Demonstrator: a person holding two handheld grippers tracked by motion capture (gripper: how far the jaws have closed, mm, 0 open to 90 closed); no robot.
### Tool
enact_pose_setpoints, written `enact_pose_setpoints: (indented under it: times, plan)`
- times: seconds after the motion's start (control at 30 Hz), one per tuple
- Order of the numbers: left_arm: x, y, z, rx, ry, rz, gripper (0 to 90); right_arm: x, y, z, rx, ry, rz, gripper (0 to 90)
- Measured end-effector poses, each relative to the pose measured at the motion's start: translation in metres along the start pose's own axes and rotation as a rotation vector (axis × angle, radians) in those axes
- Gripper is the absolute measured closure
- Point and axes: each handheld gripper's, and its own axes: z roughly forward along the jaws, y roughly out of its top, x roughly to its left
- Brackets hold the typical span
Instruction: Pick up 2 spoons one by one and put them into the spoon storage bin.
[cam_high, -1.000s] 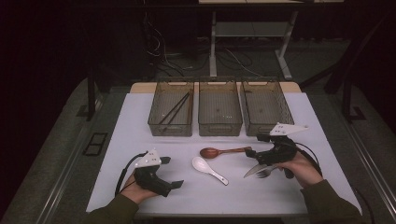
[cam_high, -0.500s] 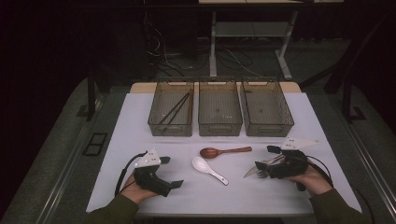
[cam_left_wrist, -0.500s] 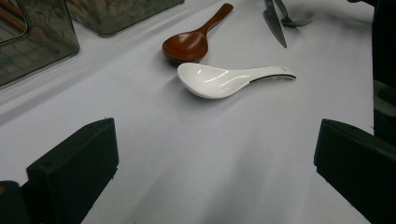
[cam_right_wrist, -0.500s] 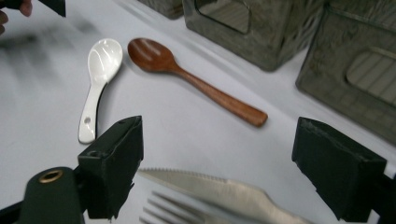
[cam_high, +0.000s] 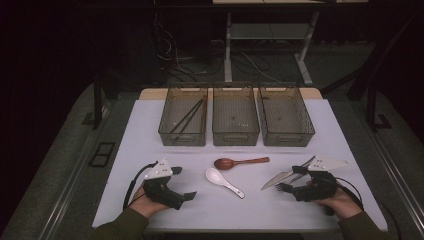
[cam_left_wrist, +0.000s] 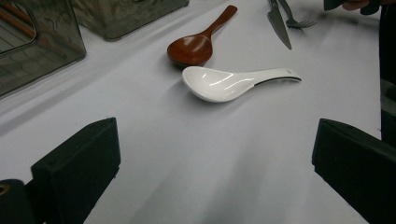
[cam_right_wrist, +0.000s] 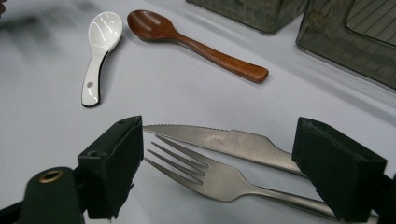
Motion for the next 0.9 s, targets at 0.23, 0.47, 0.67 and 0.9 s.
enact_pose_setpoints:
  times: [0.23, 0.47, 0.67, 0.9]
  plan:
    - [0.002, 0.011, 0.004, -0.006, 0.003, 0.011, 12.3, -0.001, 0.000, 0.002, 0.006, 0.001, 0.009, 16.2]
    - [0.005, 0.025, 0.014, 0.000, -0.001, 0.048, 34.9, -0.001, 0.000, 0.003, 0.008, 0.001, 0.010, 16.2]
    - [-0.005, 0.036, 0.032, 0.043, -0.102, 0.091, 67.2, -0.001, 0.000, 0.002, 0.009, -0.002, 0.016, 16.2]
    - [-0.020, 0.041, 0.057, 0.123, -0.197, 0.142, 88.7, -0.001, 0.000, 0.002, 0.008, 0.000, 0.018, 16.2]
